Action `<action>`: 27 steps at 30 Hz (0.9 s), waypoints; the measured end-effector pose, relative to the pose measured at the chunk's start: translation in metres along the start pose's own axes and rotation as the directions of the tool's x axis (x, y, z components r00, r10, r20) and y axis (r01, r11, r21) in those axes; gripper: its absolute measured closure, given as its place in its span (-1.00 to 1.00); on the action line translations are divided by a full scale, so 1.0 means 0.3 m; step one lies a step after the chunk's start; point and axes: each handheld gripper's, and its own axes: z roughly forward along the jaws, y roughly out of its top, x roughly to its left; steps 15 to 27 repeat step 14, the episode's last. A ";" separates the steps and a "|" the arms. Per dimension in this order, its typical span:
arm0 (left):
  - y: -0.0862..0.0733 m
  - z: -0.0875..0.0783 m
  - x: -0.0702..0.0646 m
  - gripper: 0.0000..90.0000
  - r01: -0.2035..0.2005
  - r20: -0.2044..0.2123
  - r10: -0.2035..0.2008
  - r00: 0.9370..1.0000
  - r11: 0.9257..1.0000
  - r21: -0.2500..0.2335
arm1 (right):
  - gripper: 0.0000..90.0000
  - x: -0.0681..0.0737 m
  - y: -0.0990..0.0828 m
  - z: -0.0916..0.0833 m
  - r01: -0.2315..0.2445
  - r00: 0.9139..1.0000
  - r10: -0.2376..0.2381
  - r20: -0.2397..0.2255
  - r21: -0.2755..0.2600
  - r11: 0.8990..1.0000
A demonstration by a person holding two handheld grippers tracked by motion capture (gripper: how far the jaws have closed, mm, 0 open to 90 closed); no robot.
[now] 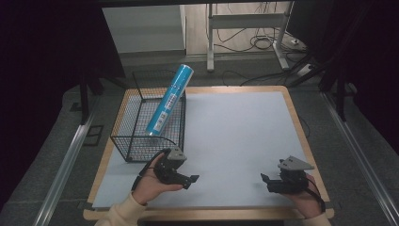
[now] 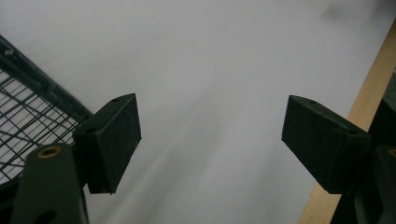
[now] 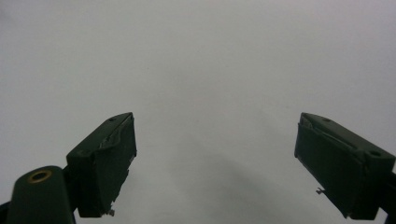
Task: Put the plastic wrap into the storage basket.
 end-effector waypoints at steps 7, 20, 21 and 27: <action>-0.009 0.007 0.018 -0.50 0.032 0.003 -0.032 0.999 0.999 -0.002 | -0.71 -0.006 -0.002 -0.001 0.003 1.000 -0.003 0.001 -0.001 1.000; -0.022 0.018 0.008 -0.54 0.004 -0.006 -0.004 1.000 1.000 0.013 | -0.72 -0.009 0.001 0.001 0.006 1.000 -0.007 -0.001 -0.007 1.000; -0.022 0.018 0.008 -0.54 0.004 -0.006 -0.004 1.000 1.000 0.013 | -0.72 -0.009 0.001 0.001 0.006 1.000 -0.007 -0.001 -0.007 1.000; -0.022 0.018 0.008 -0.54 0.004 -0.006 -0.004 1.000 1.000 0.013 | -0.72 -0.009 0.001 0.001 0.006 1.000 -0.007 -0.001 -0.007 1.000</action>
